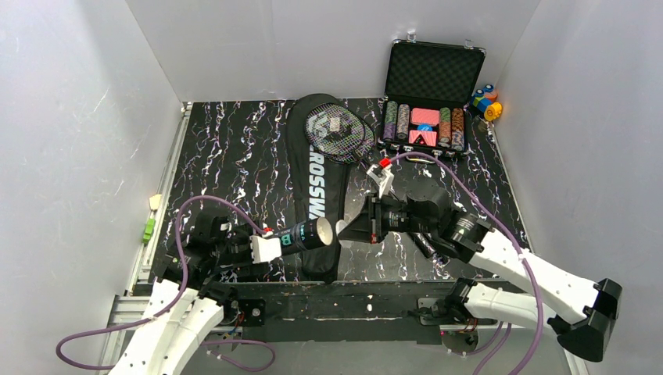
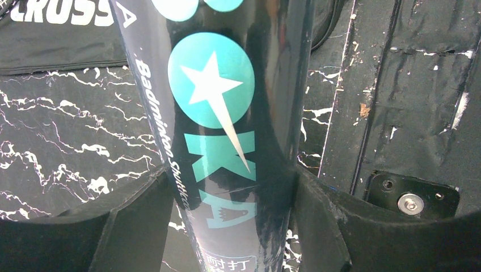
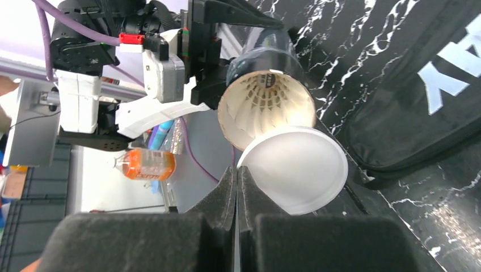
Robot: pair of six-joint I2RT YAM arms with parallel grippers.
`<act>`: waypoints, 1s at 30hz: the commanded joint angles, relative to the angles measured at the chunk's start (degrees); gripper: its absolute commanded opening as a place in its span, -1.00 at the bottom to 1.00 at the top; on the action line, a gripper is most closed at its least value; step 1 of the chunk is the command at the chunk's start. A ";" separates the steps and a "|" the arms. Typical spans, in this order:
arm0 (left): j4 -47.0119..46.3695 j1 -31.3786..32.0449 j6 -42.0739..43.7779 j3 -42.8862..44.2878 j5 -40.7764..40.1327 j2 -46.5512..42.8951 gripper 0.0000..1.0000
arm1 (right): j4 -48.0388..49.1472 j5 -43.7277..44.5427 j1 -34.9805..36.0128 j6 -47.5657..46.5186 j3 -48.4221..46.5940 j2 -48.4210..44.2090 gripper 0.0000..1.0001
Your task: Pack up the badminton gear
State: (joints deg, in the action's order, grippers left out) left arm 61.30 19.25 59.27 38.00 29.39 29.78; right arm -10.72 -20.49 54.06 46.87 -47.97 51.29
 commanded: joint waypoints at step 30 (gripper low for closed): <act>-0.41 0.18 -0.66 2.83 2.42 -0.26 -0.76 | 19.16 -8.75 0.60 4.16 0.43 9.12 -0.97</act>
State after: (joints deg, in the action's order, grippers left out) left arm 61.36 19.25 59.11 38.26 29.43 29.93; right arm 5.30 -29.54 54.41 51.20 -48.69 59.83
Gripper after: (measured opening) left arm 0.664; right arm 0.023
